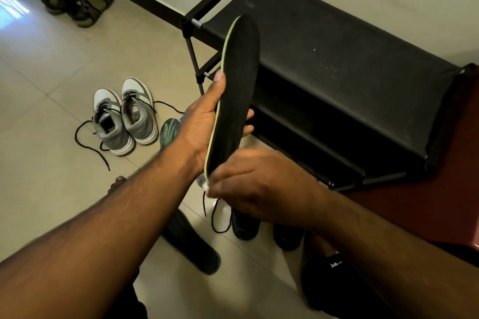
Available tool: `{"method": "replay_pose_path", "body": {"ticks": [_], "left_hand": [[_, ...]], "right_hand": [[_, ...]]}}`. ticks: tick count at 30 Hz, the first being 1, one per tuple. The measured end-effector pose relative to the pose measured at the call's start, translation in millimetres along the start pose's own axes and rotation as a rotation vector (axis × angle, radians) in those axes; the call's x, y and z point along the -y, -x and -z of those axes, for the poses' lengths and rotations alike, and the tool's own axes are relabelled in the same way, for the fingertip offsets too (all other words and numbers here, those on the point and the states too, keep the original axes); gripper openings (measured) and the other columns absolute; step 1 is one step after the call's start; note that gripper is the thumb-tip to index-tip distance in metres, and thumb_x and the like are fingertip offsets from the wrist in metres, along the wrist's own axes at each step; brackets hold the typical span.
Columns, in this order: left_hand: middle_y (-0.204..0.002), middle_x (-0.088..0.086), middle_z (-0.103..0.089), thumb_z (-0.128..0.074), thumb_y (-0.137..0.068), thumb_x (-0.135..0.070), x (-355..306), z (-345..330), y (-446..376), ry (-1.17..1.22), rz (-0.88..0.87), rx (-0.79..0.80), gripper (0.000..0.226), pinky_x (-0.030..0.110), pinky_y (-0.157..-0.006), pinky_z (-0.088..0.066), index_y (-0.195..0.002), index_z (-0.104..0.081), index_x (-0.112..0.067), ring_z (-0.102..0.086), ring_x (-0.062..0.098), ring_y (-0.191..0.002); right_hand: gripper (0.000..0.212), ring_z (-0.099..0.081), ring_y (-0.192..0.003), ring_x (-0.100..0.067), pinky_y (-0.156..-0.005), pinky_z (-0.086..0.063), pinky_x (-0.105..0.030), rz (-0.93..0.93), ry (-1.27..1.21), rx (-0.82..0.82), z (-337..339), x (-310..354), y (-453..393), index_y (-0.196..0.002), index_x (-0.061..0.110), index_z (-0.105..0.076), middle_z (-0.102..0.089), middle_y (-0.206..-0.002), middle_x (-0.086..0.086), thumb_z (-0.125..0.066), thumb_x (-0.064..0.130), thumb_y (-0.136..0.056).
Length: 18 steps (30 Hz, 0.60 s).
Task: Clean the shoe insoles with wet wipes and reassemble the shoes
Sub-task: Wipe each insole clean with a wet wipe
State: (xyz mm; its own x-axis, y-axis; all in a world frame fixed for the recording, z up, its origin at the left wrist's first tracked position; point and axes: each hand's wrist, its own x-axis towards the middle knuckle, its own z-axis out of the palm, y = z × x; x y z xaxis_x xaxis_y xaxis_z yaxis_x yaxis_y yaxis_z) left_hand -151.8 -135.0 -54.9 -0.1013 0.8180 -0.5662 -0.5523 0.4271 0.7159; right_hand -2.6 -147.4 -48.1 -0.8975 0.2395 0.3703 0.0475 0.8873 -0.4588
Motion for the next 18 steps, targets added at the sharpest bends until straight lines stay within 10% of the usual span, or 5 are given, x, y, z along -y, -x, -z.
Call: {"method": "replay_pose_path", "body": {"ticks": [10, 18], "left_hand": [[-0.118, 0.012, -0.070, -0.045, -0.098, -0.057, 2.8, 0.6, -0.3, 0.259, 0.161, 0.244, 0.059, 0.045, -0.102, -0.049, -0.121, -0.068, -0.008, -0.067, 0.026, -0.107], [-0.101, 0.010, -0.074, -0.035, -0.101, -0.056, 6.3, -11.4, 2.4, 0.302, 0.129, 0.263, 0.065, 0.032, -0.077, -0.061, -0.104, -0.076, -0.005, -0.073, 0.021, -0.087]], "right_hand": [[0.014, -0.067, -0.088, -0.027, -0.070, -0.052, -0.044, -0.175, 0.360, -0.380, 31.6, -49.5, 15.2, -0.100, 0.003, -0.074, -0.072, -0.102, -0.009, -0.069, 0.003, -0.086], [0.019, -0.065, -0.084, -0.030, -0.069, -0.052, -0.045, -0.326, 0.408, -0.335, 17.5, -54.0, 15.0, -0.103, 0.007, -0.072, -0.071, -0.101, -0.005, -0.059, 0.007, -0.089]]}}
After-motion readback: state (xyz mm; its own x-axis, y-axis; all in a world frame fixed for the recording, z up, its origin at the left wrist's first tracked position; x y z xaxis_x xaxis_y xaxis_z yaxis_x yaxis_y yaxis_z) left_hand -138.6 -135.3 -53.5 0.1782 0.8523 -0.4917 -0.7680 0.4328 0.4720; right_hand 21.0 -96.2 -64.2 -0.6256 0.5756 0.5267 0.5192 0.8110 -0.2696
